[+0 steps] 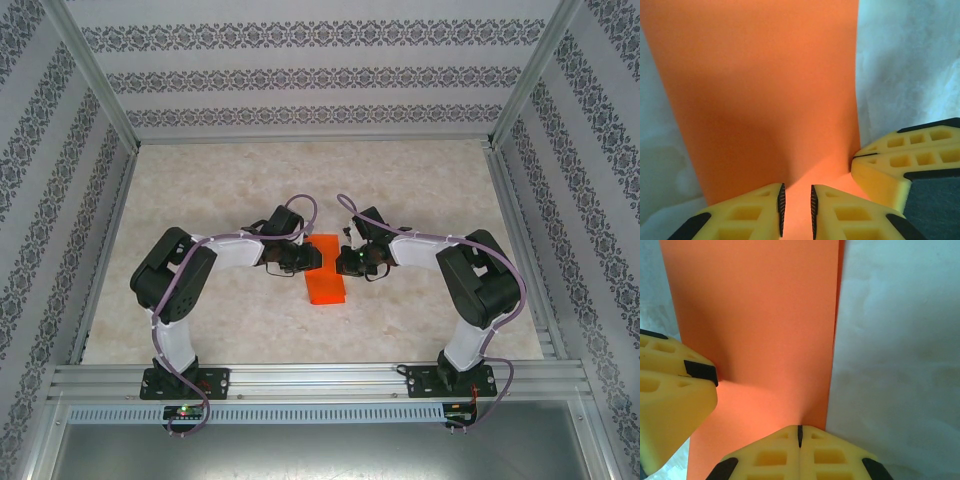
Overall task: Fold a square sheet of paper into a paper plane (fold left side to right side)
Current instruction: First fold the square sheet of paper in half at the center of the table.
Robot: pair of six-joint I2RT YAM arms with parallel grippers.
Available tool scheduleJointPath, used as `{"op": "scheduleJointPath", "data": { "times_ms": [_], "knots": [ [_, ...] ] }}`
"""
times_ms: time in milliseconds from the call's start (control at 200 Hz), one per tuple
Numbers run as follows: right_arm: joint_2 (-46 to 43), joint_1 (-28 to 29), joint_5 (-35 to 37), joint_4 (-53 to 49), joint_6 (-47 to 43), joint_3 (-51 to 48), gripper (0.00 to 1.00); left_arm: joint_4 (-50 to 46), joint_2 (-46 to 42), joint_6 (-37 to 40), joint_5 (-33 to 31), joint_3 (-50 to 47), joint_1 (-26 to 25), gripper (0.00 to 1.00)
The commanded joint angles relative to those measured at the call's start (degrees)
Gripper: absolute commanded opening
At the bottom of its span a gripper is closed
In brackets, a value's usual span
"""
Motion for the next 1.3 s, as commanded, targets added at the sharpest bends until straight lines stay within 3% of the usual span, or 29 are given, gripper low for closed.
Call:
{"op": "scheduleJointPath", "data": {
  "times_ms": [0, 260, 575, 799, 939, 1294],
  "knots": [
    [2.59, 0.41, 3.83, -6.67, -1.44, -1.33, 0.05, -1.65, 0.07, 0.97, -2.65, 0.85, -0.42, 0.23],
    [2.77, 0.32, 4.10, -7.07, -1.58, -1.53, 0.05, -4.22, -2.67, 2.57, -6.71, -1.61, 1.70, 0.23],
    [2.59, 0.31, 3.99, -7.34, -1.83, -1.47, 0.05, -5.44, -4.17, 5.92, -5.52, -1.31, 7.02, 0.23],
    [2.81, 0.36, 3.99, -7.09, -1.56, -1.26, 0.05, -5.59, -7.53, 5.48, 0.46, 1.37, 6.25, 0.24],
    [2.94, 0.37, 3.84, -7.22, -1.63, -1.18, 0.05, -3.07, -5.26, 4.71, 4.02, 2.74, 3.62, 0.24],
    [3.12, 0.41, 3.83, -7.92, -1.89, -0.69, 0.05, -1.85, 4.14, 5.77, 2.21, 7.41, 2.81, 0.22]
  ]
}}
